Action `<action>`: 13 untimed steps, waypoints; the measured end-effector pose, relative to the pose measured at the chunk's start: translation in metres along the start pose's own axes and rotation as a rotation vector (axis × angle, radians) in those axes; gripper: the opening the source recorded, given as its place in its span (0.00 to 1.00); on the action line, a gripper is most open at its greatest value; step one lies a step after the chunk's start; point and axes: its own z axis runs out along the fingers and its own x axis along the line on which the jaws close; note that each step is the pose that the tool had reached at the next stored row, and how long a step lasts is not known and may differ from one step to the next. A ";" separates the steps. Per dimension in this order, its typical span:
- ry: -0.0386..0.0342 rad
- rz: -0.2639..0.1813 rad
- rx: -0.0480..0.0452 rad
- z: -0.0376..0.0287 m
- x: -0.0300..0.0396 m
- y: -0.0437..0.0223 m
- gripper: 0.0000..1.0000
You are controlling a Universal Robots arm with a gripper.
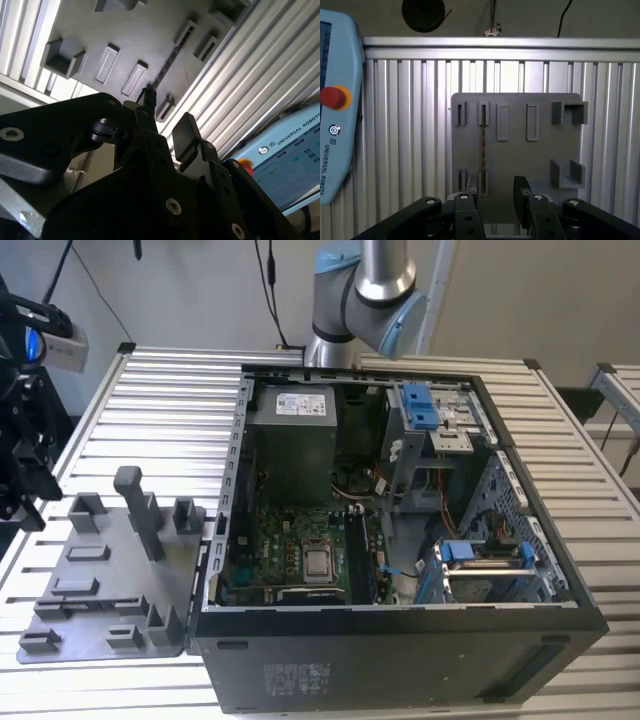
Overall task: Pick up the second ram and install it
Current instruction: 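Pick up the second ram and move it above second insertion slot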
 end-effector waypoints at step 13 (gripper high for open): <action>0.0000 0.000 0.0001 0.0185 -0.0002 -0.0025 0.42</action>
